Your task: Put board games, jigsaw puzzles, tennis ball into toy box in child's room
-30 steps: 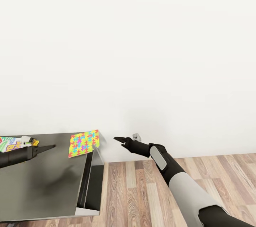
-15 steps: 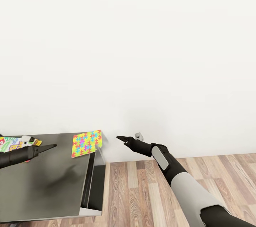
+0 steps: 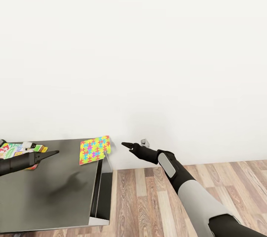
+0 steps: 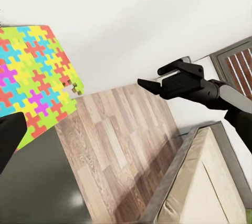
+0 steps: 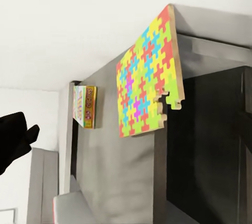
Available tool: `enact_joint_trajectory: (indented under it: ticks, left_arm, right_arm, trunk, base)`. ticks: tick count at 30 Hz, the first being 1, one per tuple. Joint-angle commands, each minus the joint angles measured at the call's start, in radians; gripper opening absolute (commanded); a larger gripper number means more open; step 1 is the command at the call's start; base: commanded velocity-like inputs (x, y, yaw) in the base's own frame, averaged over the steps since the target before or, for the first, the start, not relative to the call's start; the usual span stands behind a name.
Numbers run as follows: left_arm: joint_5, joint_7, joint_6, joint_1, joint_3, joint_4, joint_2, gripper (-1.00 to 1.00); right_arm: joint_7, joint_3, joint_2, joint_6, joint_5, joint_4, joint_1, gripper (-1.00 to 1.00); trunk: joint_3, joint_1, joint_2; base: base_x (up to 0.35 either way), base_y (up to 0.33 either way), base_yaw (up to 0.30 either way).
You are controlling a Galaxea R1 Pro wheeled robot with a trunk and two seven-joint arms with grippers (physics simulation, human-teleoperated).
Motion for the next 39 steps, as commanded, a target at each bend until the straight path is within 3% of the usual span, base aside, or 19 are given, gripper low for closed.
enact_joint_trajectory:
  ticks: [1,7,10,17,22,26,39]
  left_arm:
    - [0.0,-0.004,0.011,0.0,0.0,0.0,0.0,1.0]
    - [0.001,-0.004,0.011,0.0,-0.001,-0.011,0.0,1.0]
    - [0.005,-0.004,0.02,0.002,-0.005,-0.058,-0.001,1.0]
    - [0.055,-0.004,0.119,0.108,-0.012,-0.306,-0.006,1.0]
    - [0.074,-0.004,0.146,0.177,-0.02,-0.469,-0.037,1.0]
    - [0.078,-0.004,0.163,0.197,-0.021,-0.512,-0.047,1.0]
    - [0.08,-0.004,0.17,0.204,-0.021,-0.527,-0.051,1.0]
  right_arm:
    - [-0.001,0.001,0.0,0.005,-0.006,0.0,-0.001,1.0]
    - [-0.004,0.0,0.0,0.003,-0.004,0.001,-0.001,1.0]
    - [-0.004,0.0,0.0,0.004,-0.004,0.002,-0.001,1.0]
    - [-0.004,0.001,0.0,0.006,-0.001,0.003,-0.001,1.0]
    - [-0.005,0.001,0.001,0.007,0.001,0.002,-0.001,1.0]
    - [-0.005,0.002,0.001,0.007,0.002,0.002,-0.001,1.0]
    - [-0.005,0.007,0.001,0.007,0.003,0.003,-0.001,1.0]
  trunk:
    - [-0.001,0.0,-0.001]
    - [-0.001,0.0,-0.001]
    - [-0.001,0.0,-0.001]
    - [-0.001,0.0,-0.001]
    - [-0.001,0.0,-0.001]
    - [-0.001,0.0,-0.001]
    - [-0.001,0.0,-0.001]
  base:
    - [0.0,0.015,0.0]
    - [0.0,0.006,0.0]
    - [0.0,0.001,0.0]
    - [0.0,0.0,0.0]
    - [0.0,0.002,0.0]
    - [0.0,0.097,0.0]
    - [0.023,0.129,0.0]
